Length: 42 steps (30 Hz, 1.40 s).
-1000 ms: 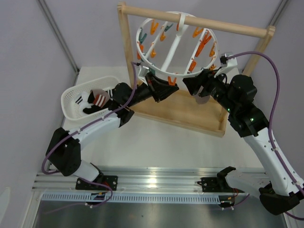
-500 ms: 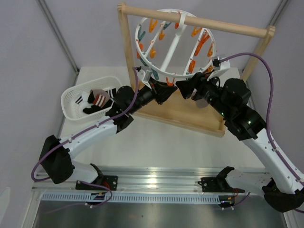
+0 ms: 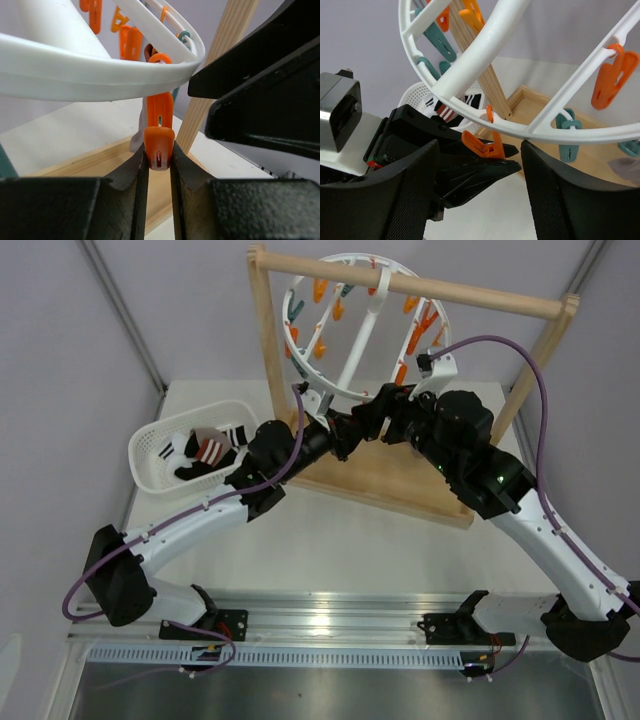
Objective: Clip the socks to the hanger
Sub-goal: Open the clamp at the hanger.
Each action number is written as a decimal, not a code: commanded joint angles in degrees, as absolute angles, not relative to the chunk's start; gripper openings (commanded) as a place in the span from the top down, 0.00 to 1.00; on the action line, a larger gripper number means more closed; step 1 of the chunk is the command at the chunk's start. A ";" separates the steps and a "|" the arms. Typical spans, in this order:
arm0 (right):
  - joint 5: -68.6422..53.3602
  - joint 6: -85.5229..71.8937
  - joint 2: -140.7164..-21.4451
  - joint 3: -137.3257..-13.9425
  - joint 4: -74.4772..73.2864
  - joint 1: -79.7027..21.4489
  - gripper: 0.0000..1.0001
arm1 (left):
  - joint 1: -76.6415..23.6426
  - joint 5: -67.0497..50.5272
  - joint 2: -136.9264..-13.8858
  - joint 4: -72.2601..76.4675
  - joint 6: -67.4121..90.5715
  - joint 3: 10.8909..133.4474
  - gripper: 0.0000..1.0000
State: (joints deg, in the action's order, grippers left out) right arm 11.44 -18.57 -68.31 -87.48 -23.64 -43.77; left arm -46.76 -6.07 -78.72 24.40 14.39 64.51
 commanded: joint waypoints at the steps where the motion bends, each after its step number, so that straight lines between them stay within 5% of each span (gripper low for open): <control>1: 13.19 -17.41 -70.39 -91.75 -24.17 -43.86 0.30 | -47.37 -4.57 -78.31 25.84 11.16 67.06 0.98; 21: 0.70 -13.98 -71.81 -88.68 -19.51 -38.67 0.35 | -47.37 -7.82 -77.26 25.40 8.88 66.18 0.99; 37: -0.18 -15.91 -70.67 -84.38 -11.26 -38.41 0.49 | -47.37 -8.97 -77.08 23.38 8.96 67.24 0.99; 42: 2.54 -16.78 -69.35 -83.32 -10.20 -38.32 0.62 | -47.37 -8.97 -77.08 22.94 9.14 67.06 0.99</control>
